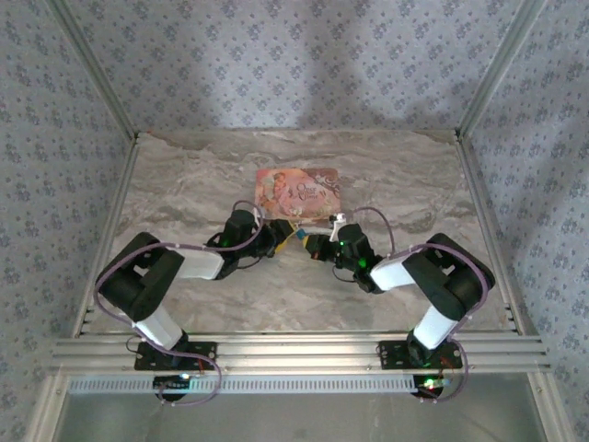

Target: Unlock the padlock with the key

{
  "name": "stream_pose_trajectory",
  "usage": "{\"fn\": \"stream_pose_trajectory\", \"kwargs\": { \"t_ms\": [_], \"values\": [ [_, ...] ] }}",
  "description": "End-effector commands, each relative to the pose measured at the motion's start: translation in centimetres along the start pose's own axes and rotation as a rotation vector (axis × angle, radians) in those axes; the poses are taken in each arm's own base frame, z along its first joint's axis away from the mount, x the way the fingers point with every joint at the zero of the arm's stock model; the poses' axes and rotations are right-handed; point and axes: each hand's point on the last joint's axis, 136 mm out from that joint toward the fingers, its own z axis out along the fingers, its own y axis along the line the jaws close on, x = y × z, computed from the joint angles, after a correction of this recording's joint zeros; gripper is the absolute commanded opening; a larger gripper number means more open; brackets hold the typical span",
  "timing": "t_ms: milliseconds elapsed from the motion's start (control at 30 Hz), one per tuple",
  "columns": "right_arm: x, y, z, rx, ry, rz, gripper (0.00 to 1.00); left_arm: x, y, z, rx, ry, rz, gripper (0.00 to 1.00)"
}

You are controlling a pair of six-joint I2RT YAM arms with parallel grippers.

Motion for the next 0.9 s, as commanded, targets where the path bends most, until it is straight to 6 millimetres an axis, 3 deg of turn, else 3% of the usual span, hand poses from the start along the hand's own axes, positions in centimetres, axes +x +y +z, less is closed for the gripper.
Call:
{"fn": "stream_pose_trajectory", "kwargs": {
  "t_ms": [0,267,567,867],
  "values": [
    [-0.8,1.5,0.1,-0.044,0.013,0.075,0.0,0.2,-2.2,0.4,0.083,0.01,-0.004,0.58],
    [-1.6,1.8,0.3,-0.057,0.003,0.127,0.0,0.8,-0.6,1.7,0.033,0.03,-0.077,0.52],
    [-2.0,1.9,0.5,-0.063,-0.011,0.171,0.0,1.2,-0.6,2.8,0.038,0.033,-0.108,0.46],
    [-2.4,1.4,0.5,-0.044,-0.031,0.179,0.0,0.9,0.5,1.1,0.003,-0.059,-0.111,0.46]
  ]
}}
